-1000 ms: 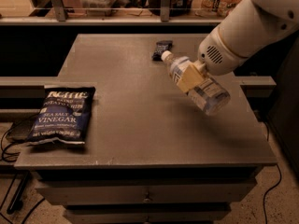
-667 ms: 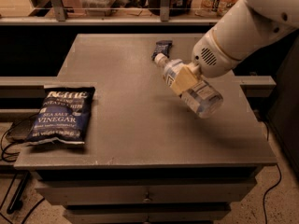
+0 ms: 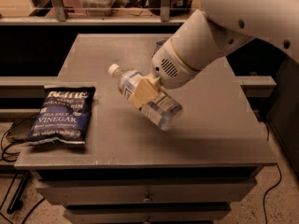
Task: Move blue plastic bottle near blue chip bag
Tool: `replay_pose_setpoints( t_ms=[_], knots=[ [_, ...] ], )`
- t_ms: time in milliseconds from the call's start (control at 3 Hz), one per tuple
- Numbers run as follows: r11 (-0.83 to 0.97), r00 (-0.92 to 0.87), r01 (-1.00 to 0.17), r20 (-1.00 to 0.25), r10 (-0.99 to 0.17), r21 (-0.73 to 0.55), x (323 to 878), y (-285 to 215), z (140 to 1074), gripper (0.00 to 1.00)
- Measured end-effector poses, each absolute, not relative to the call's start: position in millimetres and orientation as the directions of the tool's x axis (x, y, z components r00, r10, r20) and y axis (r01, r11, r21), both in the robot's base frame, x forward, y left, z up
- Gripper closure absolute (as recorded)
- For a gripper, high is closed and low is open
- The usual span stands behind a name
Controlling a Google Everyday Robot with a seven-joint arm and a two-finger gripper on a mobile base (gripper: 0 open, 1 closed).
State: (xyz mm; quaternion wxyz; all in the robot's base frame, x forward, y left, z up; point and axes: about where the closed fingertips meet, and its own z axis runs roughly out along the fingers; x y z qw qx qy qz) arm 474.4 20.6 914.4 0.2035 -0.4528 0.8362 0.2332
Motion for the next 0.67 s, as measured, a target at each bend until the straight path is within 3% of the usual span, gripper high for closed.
replay_pose_setpoints(
  t_ms=[667],
  knots=[
    [0.313, -0.414, -0.910, -0.549, -0.726, 0.272, 453, 100, 893, 0.58]
  ],
)
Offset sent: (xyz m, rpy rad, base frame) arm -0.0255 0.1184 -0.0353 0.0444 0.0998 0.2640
